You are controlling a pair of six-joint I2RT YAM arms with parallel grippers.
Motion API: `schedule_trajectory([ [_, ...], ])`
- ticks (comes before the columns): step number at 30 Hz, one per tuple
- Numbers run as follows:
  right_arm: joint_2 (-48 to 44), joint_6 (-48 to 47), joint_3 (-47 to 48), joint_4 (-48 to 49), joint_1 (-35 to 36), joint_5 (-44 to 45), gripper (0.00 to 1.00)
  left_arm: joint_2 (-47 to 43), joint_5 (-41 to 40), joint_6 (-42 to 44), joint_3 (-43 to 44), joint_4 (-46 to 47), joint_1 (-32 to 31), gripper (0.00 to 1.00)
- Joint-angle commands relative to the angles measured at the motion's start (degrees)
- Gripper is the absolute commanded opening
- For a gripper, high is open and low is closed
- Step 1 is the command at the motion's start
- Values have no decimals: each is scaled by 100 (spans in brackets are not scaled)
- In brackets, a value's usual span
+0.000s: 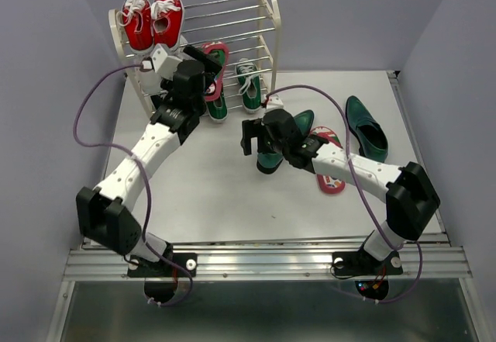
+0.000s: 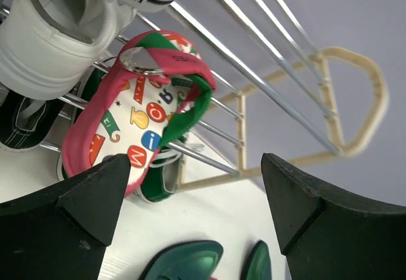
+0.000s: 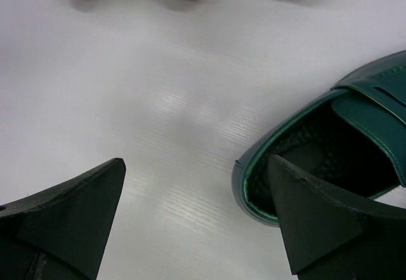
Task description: Place and organize the shoes onto the shoe shelf
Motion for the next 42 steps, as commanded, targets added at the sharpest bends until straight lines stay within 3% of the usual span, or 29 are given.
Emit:
schedule_trajectory([
  [1, -56, -340, 472, 704, 17, -717, 100, -1290, 254, 448, -649, 151, -113, 97],
  [10, 1471, -525, 2281, 766, 17, -1465, 100, -3549, 412, -52, -2706, -1342, -122, 99],
  [17, 2614, 9, 3978, 616, 17, -861, 100, -4797, -149, -325, -3384, -2748, -122, 99],
  [23, 3011, 1440, 4533, 555, 17, -7, 100, -5291, -220, -308, -3674, -2899, -114, 99],
  [27, 3292, 1830, 5051, 292, 70, 591, 100, -5318, -299, -229, -3640, -3031, -114, 99],
  [37, 4180, 2401, 5931, 98, 70, 407, 100, -5458, -317, -9, -3639, -2873, -114, 99],
  [39, 4137, 2550, 5817, 133, 70, 547, 94, -5493, -317, -17, -3675, -2864, -114, 99],
  [40, 4085, 2612, 5712, 307, 70, 583, 82, -5528, -326, -26, -3701, -2855, -114, 99],
  [42, 3875, 2656, 5327, 536, 70, 644, 69, -5572, -317, -26, -3727, -2785, -122, 99],
])
